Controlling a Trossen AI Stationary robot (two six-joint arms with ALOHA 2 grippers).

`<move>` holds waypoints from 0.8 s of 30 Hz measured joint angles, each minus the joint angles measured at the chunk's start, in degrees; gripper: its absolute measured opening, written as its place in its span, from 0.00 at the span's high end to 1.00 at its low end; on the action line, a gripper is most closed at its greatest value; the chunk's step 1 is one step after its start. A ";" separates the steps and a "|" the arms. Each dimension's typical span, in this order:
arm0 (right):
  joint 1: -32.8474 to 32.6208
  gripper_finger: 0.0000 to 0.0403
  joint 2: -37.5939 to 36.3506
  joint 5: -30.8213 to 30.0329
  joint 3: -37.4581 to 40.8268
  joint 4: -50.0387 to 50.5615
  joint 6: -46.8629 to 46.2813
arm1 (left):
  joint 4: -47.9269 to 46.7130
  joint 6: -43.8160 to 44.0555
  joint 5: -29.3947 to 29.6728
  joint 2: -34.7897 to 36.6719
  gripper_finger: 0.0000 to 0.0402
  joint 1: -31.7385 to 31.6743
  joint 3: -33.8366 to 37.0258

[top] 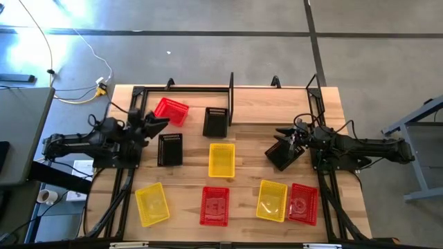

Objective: Stack baskets on shelf by color
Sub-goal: Put the bottom left black basket on the shelf

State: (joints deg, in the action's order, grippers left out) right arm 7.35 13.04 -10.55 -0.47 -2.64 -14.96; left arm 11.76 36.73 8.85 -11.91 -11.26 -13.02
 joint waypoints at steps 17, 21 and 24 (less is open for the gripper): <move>0.00 0.61 0.02 0.02 0.02 0.00 0.00 | -29.79 -15.59 -9.63 -19.14 0.62 0.01 -29.97; 0.00 0.61 0.02 0.01 0.02 -0.01 0.00 | -36.24 -15.99 -12.21 -23.45 0.62 0.02 -35.98; -0.02 0.61 0.02 0.01 0.00 -0.01 0.00 | -42.93 -17.60 -13.57 -26.32 0.62 0.00 -39.54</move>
State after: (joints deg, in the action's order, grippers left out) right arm 7.33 13.06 -10.53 -0.47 -2.65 -14.96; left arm -31.17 19.13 -4.72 -38.23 -11.26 -52.56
